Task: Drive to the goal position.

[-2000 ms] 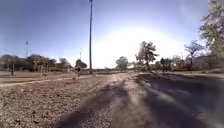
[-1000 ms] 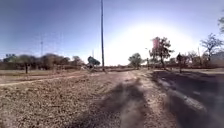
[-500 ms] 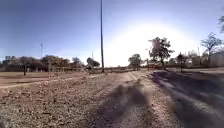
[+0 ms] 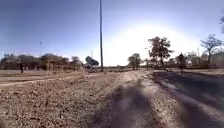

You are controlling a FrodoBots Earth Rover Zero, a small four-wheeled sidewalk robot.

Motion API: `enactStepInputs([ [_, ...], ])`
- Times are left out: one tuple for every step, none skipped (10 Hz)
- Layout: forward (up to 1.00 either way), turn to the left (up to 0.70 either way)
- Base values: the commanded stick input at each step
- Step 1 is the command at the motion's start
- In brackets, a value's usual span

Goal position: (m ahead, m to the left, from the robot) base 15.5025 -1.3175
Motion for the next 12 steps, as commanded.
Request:
enactStepInputs([
  [0.50, -0.20],
  [0.50, -0.02],
  [0.50, 0.00],
  [0.50, 0.00],
  [0.50, 0.00],
  [0.50, 0.00],
  [0.50, 0.00],
  [0.50, 0.00],
  [0.50, 0.00],
  [0.50, 0.00],
  [0.50, 0.00],
  [0.50, 0.00],
])
